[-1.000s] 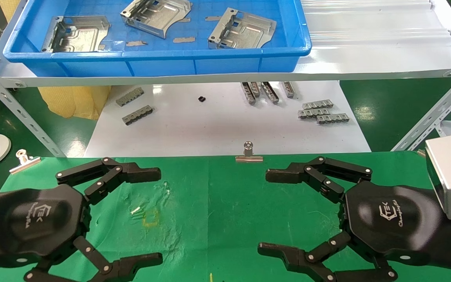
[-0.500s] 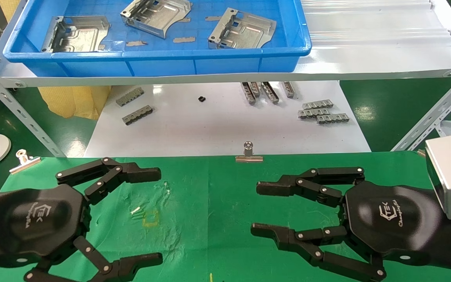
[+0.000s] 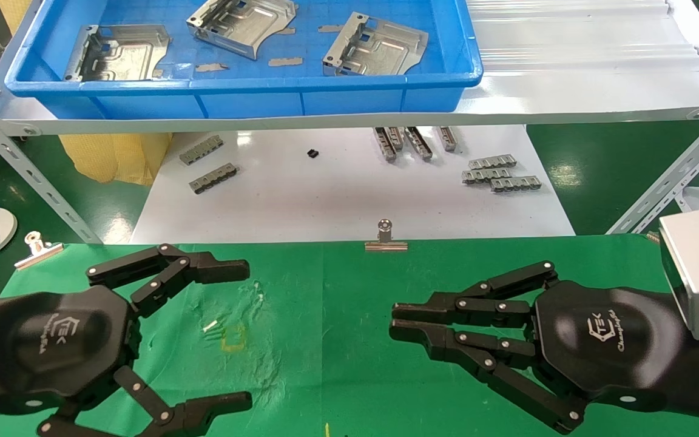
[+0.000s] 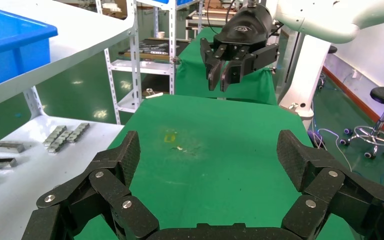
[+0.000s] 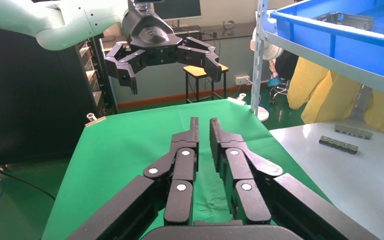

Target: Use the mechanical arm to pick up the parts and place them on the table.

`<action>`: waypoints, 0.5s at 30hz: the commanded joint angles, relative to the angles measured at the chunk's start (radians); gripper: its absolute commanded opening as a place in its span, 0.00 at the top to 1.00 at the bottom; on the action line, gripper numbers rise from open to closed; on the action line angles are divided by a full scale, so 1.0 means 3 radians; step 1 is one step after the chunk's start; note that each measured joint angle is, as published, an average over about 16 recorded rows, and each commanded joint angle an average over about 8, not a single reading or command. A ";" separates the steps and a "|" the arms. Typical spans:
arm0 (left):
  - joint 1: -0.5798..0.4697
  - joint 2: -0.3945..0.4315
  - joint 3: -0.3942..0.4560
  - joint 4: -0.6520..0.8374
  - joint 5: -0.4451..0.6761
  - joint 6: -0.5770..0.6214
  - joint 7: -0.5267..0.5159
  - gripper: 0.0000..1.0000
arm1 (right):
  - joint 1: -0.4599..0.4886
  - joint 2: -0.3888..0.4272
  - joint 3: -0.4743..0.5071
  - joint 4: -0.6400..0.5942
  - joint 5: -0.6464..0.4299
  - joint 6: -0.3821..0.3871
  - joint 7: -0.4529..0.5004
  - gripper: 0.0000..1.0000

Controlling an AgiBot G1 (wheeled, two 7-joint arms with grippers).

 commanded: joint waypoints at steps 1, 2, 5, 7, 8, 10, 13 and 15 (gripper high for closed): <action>0.0000 0.0000 0.0000 0.0000 0.0000 0.0000 0.0000 0.00 | 0.0000 0.0000 0.0000 0.0000 0.0000 0.0000 0.0000 1.00; 0.0000 0.0000 0.0000 0.0000 0.0000 0.0000 0.0000 0.00 | 0.0000 0.0000 0.0000 0.0000 0.0000 0.0000 0.0000 1.00; 0.0000 0.0000 0.0000 0.0000 0.0000 0.0000 0.0000 0.00 | 0.0000 0.0000 0.0000 0.0000 0.0000 0.0000 0.0000 1.00; 0.0000 0.0000 0.0000 0.0000 0.0000 0.0000 0.0000 0.00 | 0.0000 0.0000 0.0000 0.0000 0.0000 0.0000 0.0000 1.00; 0.0000 0.0000 0.0000 0.0000 0.0000 0.0000 0.0000 0.00 | 0.0000 0.0000 0.0000 0.0000 0.0000 0.0000 0.0000 1.00; 0.0001 -0.0001 0.0000 -0.0002 0.0000 0.0000 0.0000 0.00 | 0.0000 0.0000 0.0000 0.0000 0.0000 0.0000 0.0000 1.00; -0.0002 0.0000 -0.0001 -0.0002 0.0000 -0.0001 0.0001 0.00 | 0.0000 0.0000 0.0000 0.0000 0.0000 0.0000 0.0000 1.00; -0.0022 0.0009 -0.0004 0.0001 0.0003 -0.0011 0.0005 0.00 | 0.0000 0.0000 0.0000 0.0000 0.0000 0.0000 0.0000 1.00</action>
